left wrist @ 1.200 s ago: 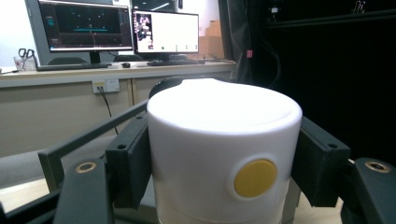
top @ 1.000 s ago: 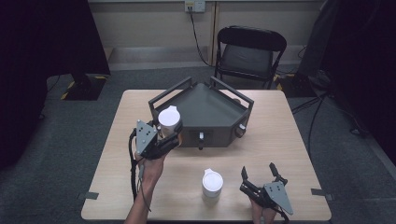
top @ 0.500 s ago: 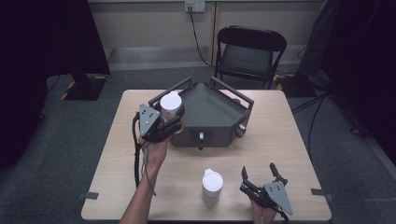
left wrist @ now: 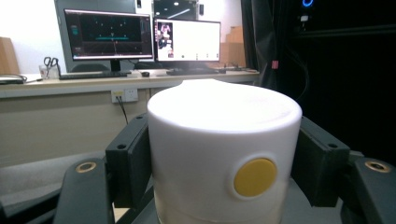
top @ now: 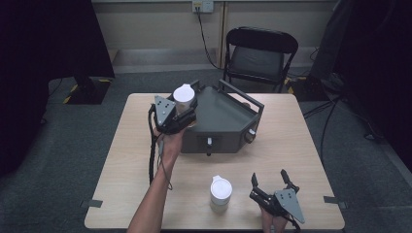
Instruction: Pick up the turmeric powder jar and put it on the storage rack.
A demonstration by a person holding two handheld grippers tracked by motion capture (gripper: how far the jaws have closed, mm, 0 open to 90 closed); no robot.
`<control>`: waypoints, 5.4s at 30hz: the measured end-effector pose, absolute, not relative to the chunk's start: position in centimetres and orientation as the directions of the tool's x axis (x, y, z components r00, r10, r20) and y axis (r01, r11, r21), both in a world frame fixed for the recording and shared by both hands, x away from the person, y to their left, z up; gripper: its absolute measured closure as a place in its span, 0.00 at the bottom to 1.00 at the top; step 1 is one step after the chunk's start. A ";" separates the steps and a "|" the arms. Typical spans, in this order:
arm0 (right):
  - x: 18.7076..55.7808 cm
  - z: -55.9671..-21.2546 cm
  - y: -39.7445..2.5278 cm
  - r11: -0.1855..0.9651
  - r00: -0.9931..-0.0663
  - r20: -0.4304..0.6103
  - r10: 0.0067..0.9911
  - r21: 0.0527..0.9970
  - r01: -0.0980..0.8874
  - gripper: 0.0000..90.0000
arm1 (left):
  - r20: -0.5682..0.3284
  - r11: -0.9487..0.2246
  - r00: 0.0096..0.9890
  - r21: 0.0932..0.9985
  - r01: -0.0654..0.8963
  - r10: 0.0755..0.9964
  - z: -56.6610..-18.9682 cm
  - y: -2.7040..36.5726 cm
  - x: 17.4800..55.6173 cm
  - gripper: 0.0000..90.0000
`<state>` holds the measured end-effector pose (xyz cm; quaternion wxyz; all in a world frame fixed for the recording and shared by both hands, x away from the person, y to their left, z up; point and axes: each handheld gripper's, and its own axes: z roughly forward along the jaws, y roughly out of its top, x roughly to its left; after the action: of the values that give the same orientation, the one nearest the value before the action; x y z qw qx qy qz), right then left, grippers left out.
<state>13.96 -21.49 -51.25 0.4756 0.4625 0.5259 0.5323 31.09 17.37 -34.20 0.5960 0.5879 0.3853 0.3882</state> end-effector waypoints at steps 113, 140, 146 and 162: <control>13.9 -51.3 -21.5 0.007 -0.123 -0.009 0.992 1.000 -0.022 0.03 | -0.045 0.060 0.359 0.998 -0.031 0.932 -39.7 18.6 26.0 0.00; 13.9 -51.3 -21.5 0.007 -0.122 -0.010 0.992 1.000 -0.022 0.03 | -0.058 0.079 0.288 0.995 -0.061 0.956 -47.0 20.2 19.1 0.00; 13.9 -51.3 -21.5 0.007 -0.121 -0.010 0.993 1.000 -0.022 0.03 | -0.046 0.065 0.268 0.996 -0.062 0.962 -48.3 20.1 17.5 0.00; 13.9 -51.3 -21.5 0.007 -0.118 -0.010 0.993 1.000 -0.022 0.03 | -0.001 0.013 0.226 0.999 -0.050 0.974 -50.6 19.9 15.3 0.00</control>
<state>13.94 -21.46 -51.29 0.4769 0.4619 0.5255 0.5320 15.27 19.95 -50.62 0.5681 0.5388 0.4286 0.4509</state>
